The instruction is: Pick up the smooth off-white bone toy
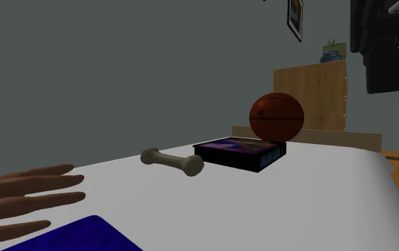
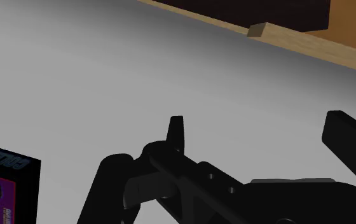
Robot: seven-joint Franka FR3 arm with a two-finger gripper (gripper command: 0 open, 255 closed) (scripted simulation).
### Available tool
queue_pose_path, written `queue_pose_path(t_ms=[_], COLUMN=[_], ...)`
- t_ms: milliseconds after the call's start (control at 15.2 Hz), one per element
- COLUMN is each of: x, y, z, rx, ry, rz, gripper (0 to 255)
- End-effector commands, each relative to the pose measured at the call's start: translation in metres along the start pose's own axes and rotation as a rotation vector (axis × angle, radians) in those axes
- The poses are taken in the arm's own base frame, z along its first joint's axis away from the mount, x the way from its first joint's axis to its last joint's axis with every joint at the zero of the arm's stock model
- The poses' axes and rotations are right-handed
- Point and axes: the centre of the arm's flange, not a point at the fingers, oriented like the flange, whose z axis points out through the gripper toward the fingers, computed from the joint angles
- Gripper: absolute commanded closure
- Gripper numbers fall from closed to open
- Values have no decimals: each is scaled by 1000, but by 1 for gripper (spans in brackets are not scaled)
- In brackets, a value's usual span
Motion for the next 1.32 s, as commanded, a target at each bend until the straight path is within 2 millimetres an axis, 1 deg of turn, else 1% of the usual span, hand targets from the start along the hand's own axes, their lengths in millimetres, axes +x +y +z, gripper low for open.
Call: queue_pose_path(t_ms=[0, 594, 1254], x=[0, 99, 204], y=[0, 61, 137], z=[0, 21, 43], rx=[0, 20, 43], ry=[0, 15, 32], rz=[0, 81, 172], gripper=[0, 0, 0])
